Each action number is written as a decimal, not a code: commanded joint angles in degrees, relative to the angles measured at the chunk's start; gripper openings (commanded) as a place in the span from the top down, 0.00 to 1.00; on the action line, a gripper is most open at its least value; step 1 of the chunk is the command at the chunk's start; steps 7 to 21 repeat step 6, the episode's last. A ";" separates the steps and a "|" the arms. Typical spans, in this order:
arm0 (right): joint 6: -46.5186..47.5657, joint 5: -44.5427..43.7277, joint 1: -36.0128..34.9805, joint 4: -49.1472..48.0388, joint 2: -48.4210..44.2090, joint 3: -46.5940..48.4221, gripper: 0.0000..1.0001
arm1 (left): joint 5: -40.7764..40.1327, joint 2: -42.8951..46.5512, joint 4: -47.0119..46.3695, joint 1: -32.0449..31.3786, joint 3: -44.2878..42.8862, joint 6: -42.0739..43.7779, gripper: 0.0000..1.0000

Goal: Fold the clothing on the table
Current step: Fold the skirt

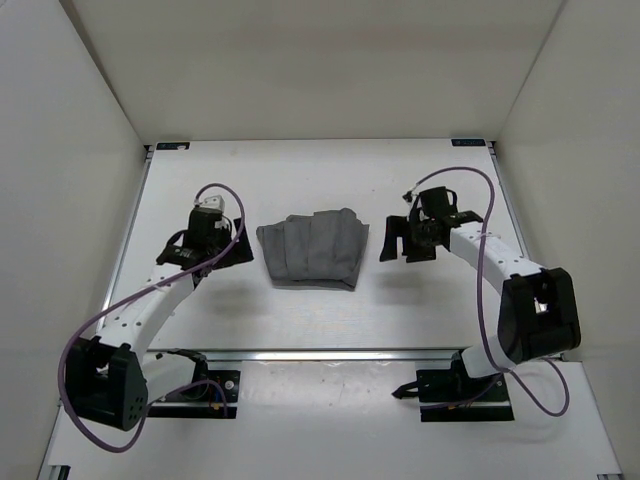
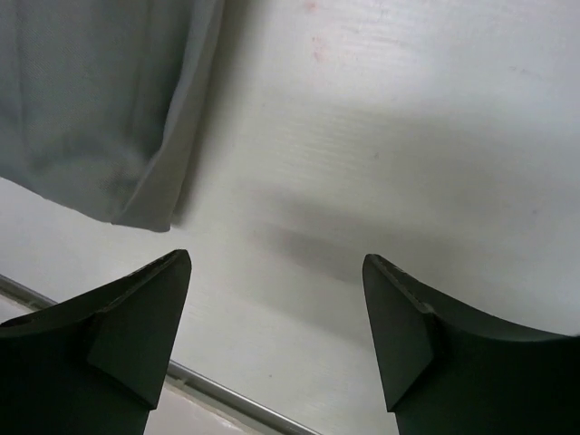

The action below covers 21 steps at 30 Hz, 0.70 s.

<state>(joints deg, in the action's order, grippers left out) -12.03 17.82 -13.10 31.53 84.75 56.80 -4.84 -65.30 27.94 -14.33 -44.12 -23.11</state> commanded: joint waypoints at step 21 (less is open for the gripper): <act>-1.77 3.53 0.44 -5.51 -4.33 -2.04 0.30 | -2.54 0.70 5.62 -1.41 0.88 1.31 0.02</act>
